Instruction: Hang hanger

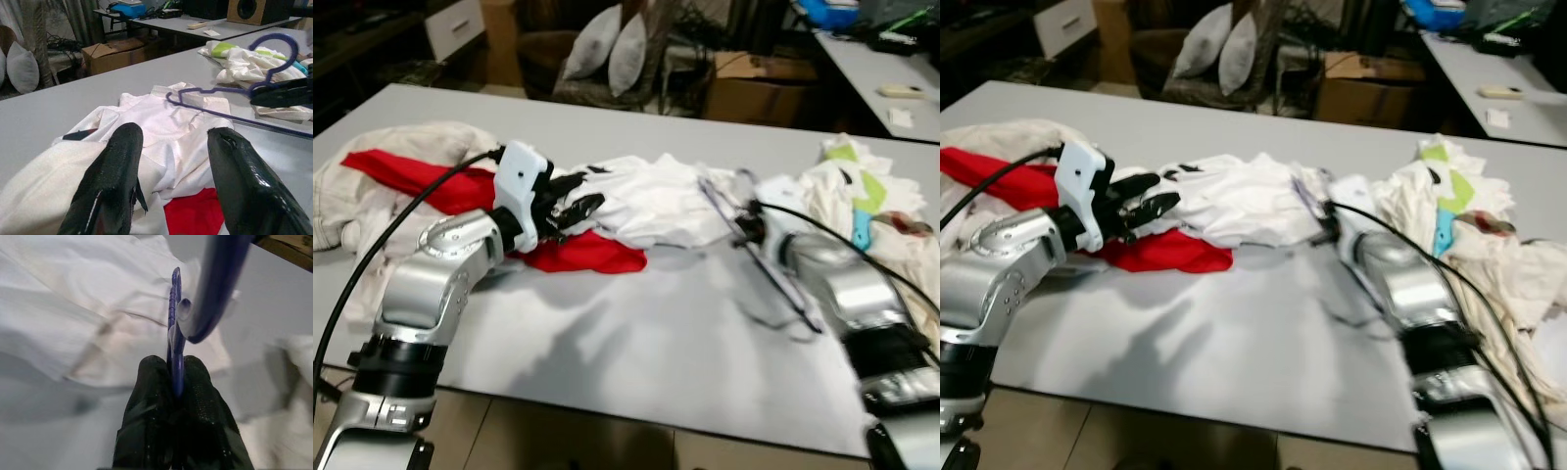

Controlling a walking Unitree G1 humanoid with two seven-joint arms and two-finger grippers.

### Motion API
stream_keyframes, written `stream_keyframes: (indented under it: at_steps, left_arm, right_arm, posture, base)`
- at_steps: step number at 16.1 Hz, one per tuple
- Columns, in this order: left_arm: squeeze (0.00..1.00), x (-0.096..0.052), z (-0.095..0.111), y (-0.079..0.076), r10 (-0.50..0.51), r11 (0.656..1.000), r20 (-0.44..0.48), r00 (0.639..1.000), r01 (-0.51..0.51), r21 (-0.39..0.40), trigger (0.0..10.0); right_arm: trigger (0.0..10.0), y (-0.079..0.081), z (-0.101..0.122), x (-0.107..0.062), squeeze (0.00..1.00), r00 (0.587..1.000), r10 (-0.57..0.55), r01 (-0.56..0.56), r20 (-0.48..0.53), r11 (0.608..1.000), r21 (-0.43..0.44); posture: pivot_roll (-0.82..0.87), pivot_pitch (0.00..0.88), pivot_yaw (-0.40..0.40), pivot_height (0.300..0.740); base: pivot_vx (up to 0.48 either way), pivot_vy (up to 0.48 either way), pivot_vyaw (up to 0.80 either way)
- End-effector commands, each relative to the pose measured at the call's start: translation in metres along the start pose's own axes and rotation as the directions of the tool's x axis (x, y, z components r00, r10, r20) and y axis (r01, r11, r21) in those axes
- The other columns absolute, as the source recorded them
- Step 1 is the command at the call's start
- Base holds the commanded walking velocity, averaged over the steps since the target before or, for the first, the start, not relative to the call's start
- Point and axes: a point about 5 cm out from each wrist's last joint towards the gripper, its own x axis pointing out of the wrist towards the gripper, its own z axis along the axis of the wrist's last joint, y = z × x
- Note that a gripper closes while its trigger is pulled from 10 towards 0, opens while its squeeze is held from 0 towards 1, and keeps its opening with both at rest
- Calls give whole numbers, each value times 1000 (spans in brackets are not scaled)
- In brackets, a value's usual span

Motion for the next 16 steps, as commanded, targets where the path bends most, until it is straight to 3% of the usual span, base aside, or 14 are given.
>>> stream_keyframes:
  at_steps: [1,2,3,5,7,9,10,11,12,14,16]
  left_arm:
    - [0,-2,4,-1,15,999,13,1000,-15,28,10000]
    - [0,-3,6,1,25,999,18,1000,-25,29,10000]
    - [0,-7,8,7,54,998,29,998,-55,42,10000]
    - [0,-9,11,11,74,996,40,996,-76,47,10000]
    - [0,-13,22,24,129,989,83,988,-134,57,10000]
    - [0,-15,29,29,154,986,120,981,-160,42,10000]
    - [0,-15,30,30,157,986,127,979,-163,38,10000]
    - [0,-14,30,29,158,986,127,979,-164,36,10000]
    - [0,-13,28,27,157,986,124,980,-162,31,10000]
    - [0,-9,21,20,163,986,115,980,-166,10,10000]
    - [0,-6,19,15,178,984,129,975,-178,-15,10000]
  right_arm:
    - [10000,14,-3,7,0,998,68,-67,-9,995,67]
    - [10000,21,2,9,0,994,111,-112,19,988,104]
    - [10000,46,18,12,0,956,269,-286,116,944,164]
    - [10000,57,24,12,0,926,347,-370,151,914,166]
    - [10000,86,33,1,0,796,567,-595,211,797,105]
    - [10000,97,35,-8,0,720,648,-679,249,732,60]
    - [10000,98,35,-10,0,707,659,-691,258,721,51]
    - [10000,96,34,-11,0,708,656,-689,261,723,50]
    - [10000,90,29,-13,0,738,628,-657,246,752,50]
    - [10000,60,13,-28,0,846,505,-516,174,856,23]
    - [10000,44,7,-47,0,863,479,-486,162,874,8]
  posture:
    - [19,0,-20,740]
    - [24,0,-25,740]
    - [25,0,-25,740]
    - [25,0,-24,740]
    - [19,0,-18,740]
    - [19,0,-18,740]
    - [19,0,-17,740]
    - [20,0,-18,740]
    - [21,0,-20,740]
    - [21,0,-24,740]
    - [10,0,-19,740]
  base:
    - [0,0,0]
    - [0,0,0]
    - [0,0,0]
    - [0,0,0]
    - [0,0,0]
    - [0,0,0]
    - [0,0,0]
    - [0,0,0]
    - [0,0,0]
    - [0,0,0]
    - [0,0,0]
